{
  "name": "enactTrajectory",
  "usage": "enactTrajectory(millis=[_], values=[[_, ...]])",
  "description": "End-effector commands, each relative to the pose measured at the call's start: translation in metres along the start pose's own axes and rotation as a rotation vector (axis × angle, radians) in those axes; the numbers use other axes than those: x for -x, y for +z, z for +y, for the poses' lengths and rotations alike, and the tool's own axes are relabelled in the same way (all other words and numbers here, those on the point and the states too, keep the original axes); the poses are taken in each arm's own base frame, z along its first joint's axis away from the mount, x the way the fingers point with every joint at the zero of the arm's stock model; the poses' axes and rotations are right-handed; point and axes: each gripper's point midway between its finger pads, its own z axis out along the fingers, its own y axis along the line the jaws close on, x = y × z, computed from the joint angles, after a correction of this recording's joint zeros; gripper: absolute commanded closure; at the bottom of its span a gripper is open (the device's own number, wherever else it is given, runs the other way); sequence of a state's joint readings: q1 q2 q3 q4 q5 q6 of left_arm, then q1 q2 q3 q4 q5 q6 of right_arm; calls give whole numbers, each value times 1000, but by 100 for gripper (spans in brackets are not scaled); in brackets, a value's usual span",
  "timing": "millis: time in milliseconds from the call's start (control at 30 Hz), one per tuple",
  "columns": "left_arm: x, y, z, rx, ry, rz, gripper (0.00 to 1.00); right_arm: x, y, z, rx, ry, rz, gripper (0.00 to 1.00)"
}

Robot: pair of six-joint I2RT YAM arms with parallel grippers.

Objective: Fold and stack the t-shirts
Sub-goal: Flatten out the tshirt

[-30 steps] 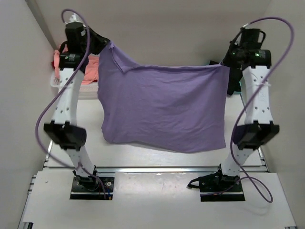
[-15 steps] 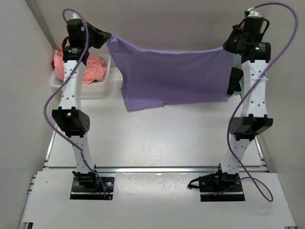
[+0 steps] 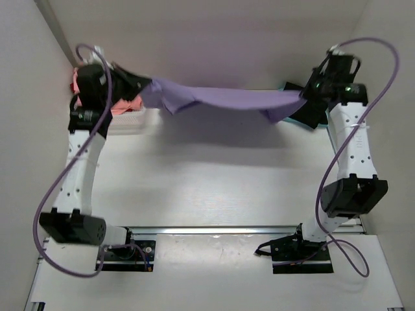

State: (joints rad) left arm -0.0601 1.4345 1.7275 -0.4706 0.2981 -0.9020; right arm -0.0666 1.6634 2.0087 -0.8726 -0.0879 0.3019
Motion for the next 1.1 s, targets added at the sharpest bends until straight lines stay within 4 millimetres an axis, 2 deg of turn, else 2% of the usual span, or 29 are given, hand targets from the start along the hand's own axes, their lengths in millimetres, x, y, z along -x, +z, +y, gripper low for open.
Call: enactTrajectory(millis=[0, 33, 67, 100, 133, 167, 233, 267, 333, 400, 433, 500, 533, 567, 600, 633, 667, 700, 733, 767, 800, 833, 900, 933, 967, 1000, 1033, 1067], values=[[-47, -33, 54, 109, -26, 57, 100, -74, 1, -3, 9, -27, 152, 100], [-75, -37, 88, 180, -64, 111, 100, -105, -1, -10, -3, -21, 206, 100], [-96, -50, 107, 211, -80, 135, 100, -117, -11, -10, -5, -24, 218, 100], [-103, -66, 107, 213, -79, 132, 100, -151, -9, -22, -34, -13, 288, 100], [-124, -74, 132, 276, -102, 170, 100, -180, -16, -32, -52, 1, 338, 100], [-137, -87, 142, 292, -101, 188, 100, -188, -29, -33, -47, 3, 330, 100], [-154, -112, 152, 332, -97, 214, 100, -244, -44, -47, -61, 16, 435, 100], [-157, -117, 159, 360, -95, 215, 100, -265, -56, -52, -68, 34, 475, 100], [-160, -134, 161, 389, -73, 212, 100, -287, -72, -58, -71, 41, 506, 100], [-150, -138, 151, 386, -50, 176, 100, -294, -86, -62, -73, 54, 506, 100], [-145, -139, 152, 407, -44, 159, 100, -286, -87, -60, -70, 59, 485, 100], [-117, -135, 126, 365, -6, 92, 100, -267, -90, -55, -71, 44, 442, 100], [-112, -130, 126, 378, 6, 83, 100, -245, -90, -48, -64, 35, 393, 100], [-91, -131, 108, 354, 29, 29, 100, -217, -92, -43, -66, 21, 324, 100], [-76, -126, 95, 334, 46, 0, 100, -207, -88, -43, -76, 15, 310, 100], [-59, -118, 81, 315, 63, -29, 100, -158, -89, -29, -48, 6, 205, 100], [-50, -110, 74, 294, 73, -42, 100, -147, -82, -28, -48, 7, 186, 100], [-47, -99, 78, 300, 71, -40, 100, -137, -79, -25, -43, 7, 167, 100], [-45, -94, 79, 300, 72, -42, 100, -130, -68, -25, -48, 5, 160, 99], [-46, -79, 84, 296, 56, -36, 100, -134, -53, -25, -43, 2, 190, 100], [-49, -63, 93, 298, 31, -20, 100, -129, -44, -25, -44, 8, 184, 100], [-48, -53, 92, 280, 24, -18, 100, -132, -25, -26, -39, 8, 209, 100], [-60, -15, 115, 311, -9, 47, 100, -142, 14, -32, -48, 19, 278, 100], [-64, 5, 121, 307, -25, 71, 100, -132, 24, -28, -32, 25, 269, 100], [-59, 16, 116, 278, -23, 67, 100, -121, 41, -27, -28, 25, 268, 100], [-51, 36, 116, 272, -45, 63, 100, -130, 62, -29, -44, 12, 323, 100], [-49, 54, 125, 277, -51, 73, 100, -95, 64, -22, -30, -15, 253, 100], [-26, 63, 98, 221, -35, 37, 100, -68, 72, -18, -45, -46, 215, 100]])
